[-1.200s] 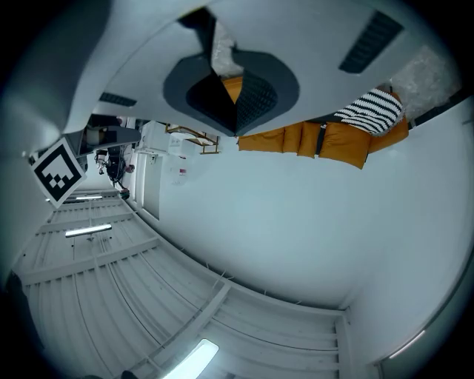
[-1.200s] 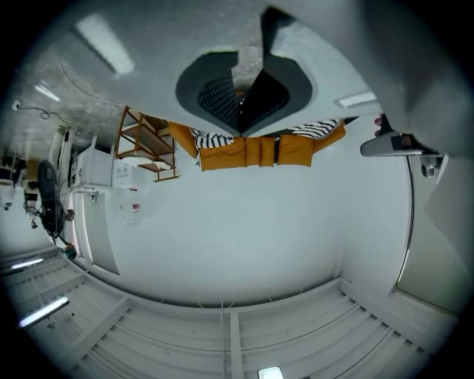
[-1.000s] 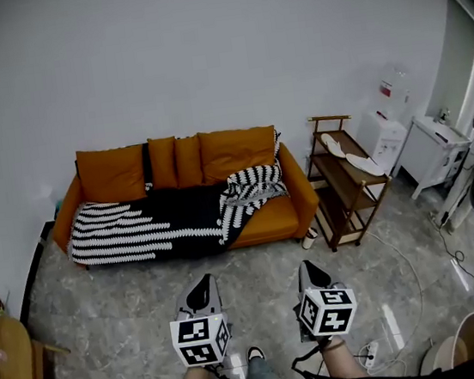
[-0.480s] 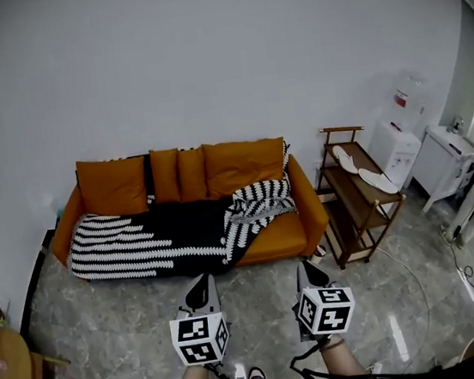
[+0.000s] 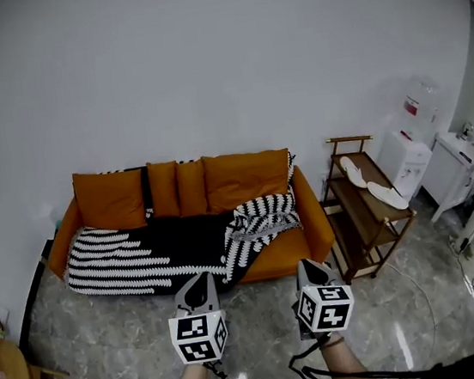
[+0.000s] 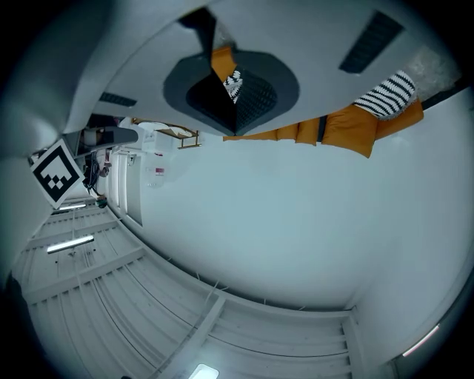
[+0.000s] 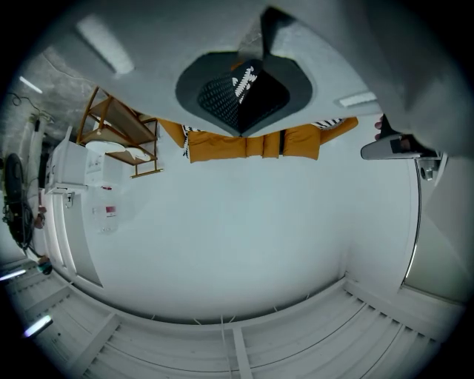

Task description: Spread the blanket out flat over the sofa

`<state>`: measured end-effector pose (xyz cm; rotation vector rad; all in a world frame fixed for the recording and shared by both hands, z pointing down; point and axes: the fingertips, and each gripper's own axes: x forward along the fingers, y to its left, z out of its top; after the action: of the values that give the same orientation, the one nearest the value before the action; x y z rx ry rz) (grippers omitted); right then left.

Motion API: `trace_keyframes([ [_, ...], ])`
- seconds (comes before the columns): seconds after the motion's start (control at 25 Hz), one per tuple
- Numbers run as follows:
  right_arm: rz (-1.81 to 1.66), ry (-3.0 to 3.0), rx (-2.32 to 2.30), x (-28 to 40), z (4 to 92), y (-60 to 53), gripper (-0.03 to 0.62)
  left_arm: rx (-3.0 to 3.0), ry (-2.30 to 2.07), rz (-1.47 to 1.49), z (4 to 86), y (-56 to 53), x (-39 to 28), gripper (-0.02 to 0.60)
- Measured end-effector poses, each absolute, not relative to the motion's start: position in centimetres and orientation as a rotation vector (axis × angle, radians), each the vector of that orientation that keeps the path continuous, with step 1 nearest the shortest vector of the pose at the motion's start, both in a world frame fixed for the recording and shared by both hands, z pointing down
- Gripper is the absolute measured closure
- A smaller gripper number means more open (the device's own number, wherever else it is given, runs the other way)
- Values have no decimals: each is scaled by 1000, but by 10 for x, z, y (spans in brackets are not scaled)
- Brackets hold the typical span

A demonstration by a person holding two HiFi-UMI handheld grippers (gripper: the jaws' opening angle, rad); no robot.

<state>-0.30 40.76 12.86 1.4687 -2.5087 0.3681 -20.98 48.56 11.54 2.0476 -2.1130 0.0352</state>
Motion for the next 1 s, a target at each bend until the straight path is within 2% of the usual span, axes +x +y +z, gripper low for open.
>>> trace_keyframes([
  [1.0,487,-2437,1573,16,162,293,589,2112,-2014,154,147,355,-203,578],
])
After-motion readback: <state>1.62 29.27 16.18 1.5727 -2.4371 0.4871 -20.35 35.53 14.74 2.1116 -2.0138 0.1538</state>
